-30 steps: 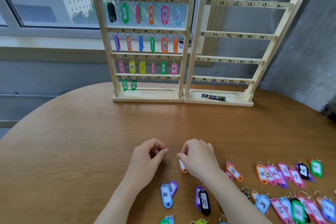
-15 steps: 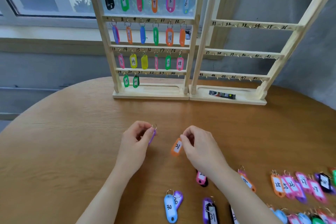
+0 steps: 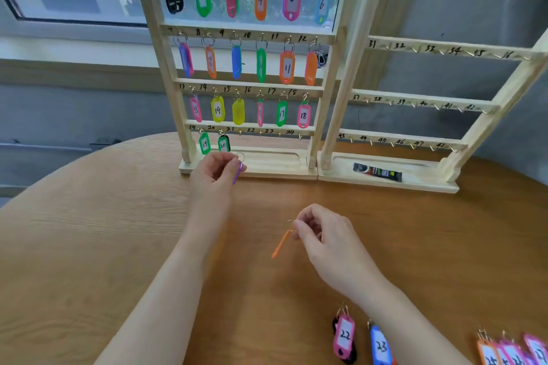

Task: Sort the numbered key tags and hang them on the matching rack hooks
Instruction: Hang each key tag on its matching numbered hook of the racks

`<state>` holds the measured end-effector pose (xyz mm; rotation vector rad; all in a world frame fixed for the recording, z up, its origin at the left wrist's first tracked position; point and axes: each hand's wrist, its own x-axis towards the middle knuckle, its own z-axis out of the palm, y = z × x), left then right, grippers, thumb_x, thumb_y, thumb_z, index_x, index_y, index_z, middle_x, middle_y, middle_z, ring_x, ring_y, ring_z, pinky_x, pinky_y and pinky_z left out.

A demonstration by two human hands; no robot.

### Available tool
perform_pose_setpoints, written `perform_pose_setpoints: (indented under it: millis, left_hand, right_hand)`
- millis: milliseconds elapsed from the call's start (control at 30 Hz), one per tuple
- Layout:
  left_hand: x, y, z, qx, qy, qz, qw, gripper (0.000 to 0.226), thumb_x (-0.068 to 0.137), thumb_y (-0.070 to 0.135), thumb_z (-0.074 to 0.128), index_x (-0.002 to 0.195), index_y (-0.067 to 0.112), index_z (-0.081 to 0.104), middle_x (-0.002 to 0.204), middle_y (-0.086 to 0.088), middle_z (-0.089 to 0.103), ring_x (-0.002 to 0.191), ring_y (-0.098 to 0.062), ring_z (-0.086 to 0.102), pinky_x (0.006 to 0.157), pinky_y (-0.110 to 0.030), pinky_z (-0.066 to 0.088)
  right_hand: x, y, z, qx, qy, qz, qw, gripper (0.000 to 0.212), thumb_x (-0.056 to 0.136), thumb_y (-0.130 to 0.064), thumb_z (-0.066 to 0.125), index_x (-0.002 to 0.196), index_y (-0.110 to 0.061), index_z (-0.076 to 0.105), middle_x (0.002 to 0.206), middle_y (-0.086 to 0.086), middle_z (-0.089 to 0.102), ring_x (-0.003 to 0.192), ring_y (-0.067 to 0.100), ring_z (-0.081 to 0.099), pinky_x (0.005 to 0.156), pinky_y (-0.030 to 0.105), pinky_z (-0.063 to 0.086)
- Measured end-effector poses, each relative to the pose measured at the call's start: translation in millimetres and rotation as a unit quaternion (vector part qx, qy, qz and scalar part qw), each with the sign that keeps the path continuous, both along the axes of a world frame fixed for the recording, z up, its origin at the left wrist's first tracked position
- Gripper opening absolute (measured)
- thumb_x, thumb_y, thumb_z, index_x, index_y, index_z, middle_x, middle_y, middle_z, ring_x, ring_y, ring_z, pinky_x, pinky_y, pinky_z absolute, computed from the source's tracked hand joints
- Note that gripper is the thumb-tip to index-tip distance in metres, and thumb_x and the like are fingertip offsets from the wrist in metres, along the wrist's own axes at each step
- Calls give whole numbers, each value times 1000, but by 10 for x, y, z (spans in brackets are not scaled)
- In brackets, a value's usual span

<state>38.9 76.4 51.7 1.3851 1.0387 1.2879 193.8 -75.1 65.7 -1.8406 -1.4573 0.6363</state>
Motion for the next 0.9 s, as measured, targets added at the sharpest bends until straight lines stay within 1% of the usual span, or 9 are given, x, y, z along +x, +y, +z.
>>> perform_pose_setpoints:
  millis: [100, 267, 400, 533, 567, 633, 733, 800, 900]
  left_hand:
    - [80, 177, 50, 4, -2, 19, 1000, 12, 99, 15, 62, 95, 24, 68, 88, 4, 74, 87, -8, 66, 82, -19, 48]
    - [158, 408, 33, 5, 0, 36, 999, 11, 98, 15, 61, 94, 19, 70, 81, 7, 69, 80, -6, 60, 80, -19, 46]
    - [202, 516, 42, 15, -3, 29, 999, 11, 98, 11, 60, 93, 17, 68, 83, 2, 71, 73, -1, 60, 73, -14, 47]
    - [228, 611, 42, 31, 5, 37, 999, 16, 98, 9, 61, 88, 21, 66, 83, 0, 72, 73, -2, 62, 72, -14, 47]
    - [234, 630, 30, 36, 11, 42, 998, 17, 97, 9, 61, 87, 21, 66, 83, 0, 72, 75, -4, 64, 73, -17, 49]
    - [241, 655, -4, 44, 33, 56, 997, 15, 97, 10, 63, 88, 22, 66, 83, 1, 73, 80, -9, 69, 77, -24, 52]
    - [242, 642, -48, 59, 70, 73, 993, 14, 97, 12, 64, 90, 25, 67, 83, 3, 74, 84, -10, 71, 81, -29, 56]
    - [217, 621, -64, 66, 87, 77, 991, 14, 96, 12, 64, 92, 25, 68, 84, 4, 74, 85, -7, 71, 82, -28, 57]
    - [140, 606, -77, 57, 85, 66, 992, 10, 95, 15, 68, 92, 24, 69, 85, 4, 74, 85, -7, 72, 82, -28, 58]
  right_hand:
    - [11, 165, 51, -1, -8, 16, 1000, 17, 104, -28, 53, 90, -27, 62, 82, -8, 68, 79, 1, 61, 70, 20, 50]
    - [27, 535, 120, 21, -2, 26, 999, 18, 103, -27, 53, 88, -25, 62, 75, -7, 64, 65, 2, 54, 60, 19, 41]
    - [2, 854, 175, 40, 22, 15, 999, 16, 103, -23, 52, 91, -20, 62, 72, -9, 59, 63, 3, 50, 62, 22, 38]
    - [-44, 1140, 248, 70, 31, -11, 997, 15, 103, -20, 52, 90, -19, 59, 74, -12, 57, 66, -4, 53, 59, 13, 38]
    - [-53, 1212, 255, 75, 33, -20, 996, 17, 103, -19, 51, 87, -19, 58, 74, -11, 56, 67, -5, 53, 59, 11, 40]
    - [-71, 1363, 249, 81, 30, -44, 995, 18, 103, -20, 51, 87, -20, 59, 76, -11, 57, 68, -1, 53, 59, 10, 39]
    - [-109, 1560, 188, 85, 17, -72, 994, 15, 103, -24, 52, 93, -19, 62, 76, -11, 58, 70, 3, 52, 58, 14, 35]
    - [-156, 1638, 131, 98, 12, -77, 992, 15, 102, -24, 53, 93, -17, 63, 73, -9, 58, 70, 7, 54, 62, 26, 40]
    - [-234, 1702, 91, 126, 15, -76, 989, 14, 101, -23, 55, 90, -18, 63, 68, -9, 58, 70, 10, 56, 67, 34, 47]
